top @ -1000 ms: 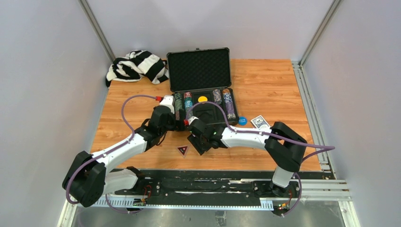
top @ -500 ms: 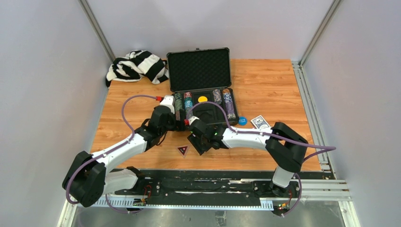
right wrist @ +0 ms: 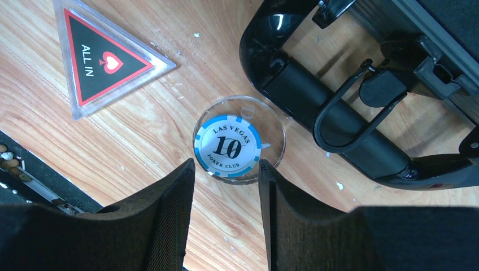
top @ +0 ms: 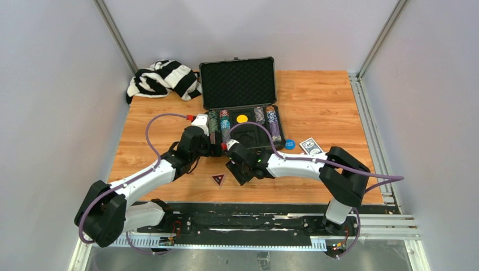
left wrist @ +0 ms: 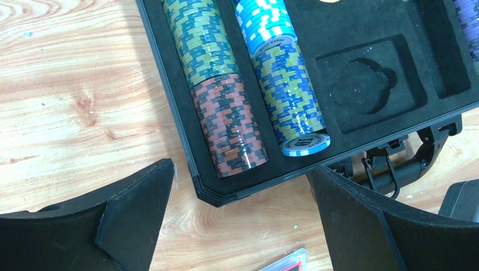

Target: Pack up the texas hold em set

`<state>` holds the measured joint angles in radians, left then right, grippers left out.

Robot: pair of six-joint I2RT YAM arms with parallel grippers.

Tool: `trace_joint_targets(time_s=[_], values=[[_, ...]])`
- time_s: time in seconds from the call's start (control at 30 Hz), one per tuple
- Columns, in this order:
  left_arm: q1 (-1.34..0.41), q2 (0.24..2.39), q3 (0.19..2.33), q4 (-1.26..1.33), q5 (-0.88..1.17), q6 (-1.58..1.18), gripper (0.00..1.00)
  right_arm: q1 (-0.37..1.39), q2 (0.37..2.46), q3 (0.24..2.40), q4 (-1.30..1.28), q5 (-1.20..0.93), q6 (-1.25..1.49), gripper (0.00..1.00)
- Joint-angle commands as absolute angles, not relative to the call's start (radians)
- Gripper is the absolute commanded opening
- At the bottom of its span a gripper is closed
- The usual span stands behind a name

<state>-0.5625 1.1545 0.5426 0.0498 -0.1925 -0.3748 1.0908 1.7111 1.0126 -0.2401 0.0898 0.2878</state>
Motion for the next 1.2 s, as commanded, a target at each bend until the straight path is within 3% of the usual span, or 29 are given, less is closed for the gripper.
trace_joint_targets(time_s=[0.0, 0.27, 0.6, 1.17], values=[[-0.566, 1.153, 0.56, 0.074, -0.189, -0.379, 0.98, 1.115, 1.697, 0.984, -0.29, 0.086, 0.299, 0.45], [-0.566, 1.155, 0.56, 0.072, -0.187, -0.379, 0.98, 1.115, 1.69, 0.966, -0.291, 0.088, 0.306, 0.46], [-0.567, 1.146, 0.558, 0.067, -0.189, -0.378, 0.98, 1.115, 1.709, 1.016, -0.3, 0.083, 0.291, 0.63], [-0.566, 1.124, 0.568, 0.023, -0.247, -0.364, 0.98, 1.115, 1.766, 1.12, -0.351, 0.097, 0.272, 0.64]])
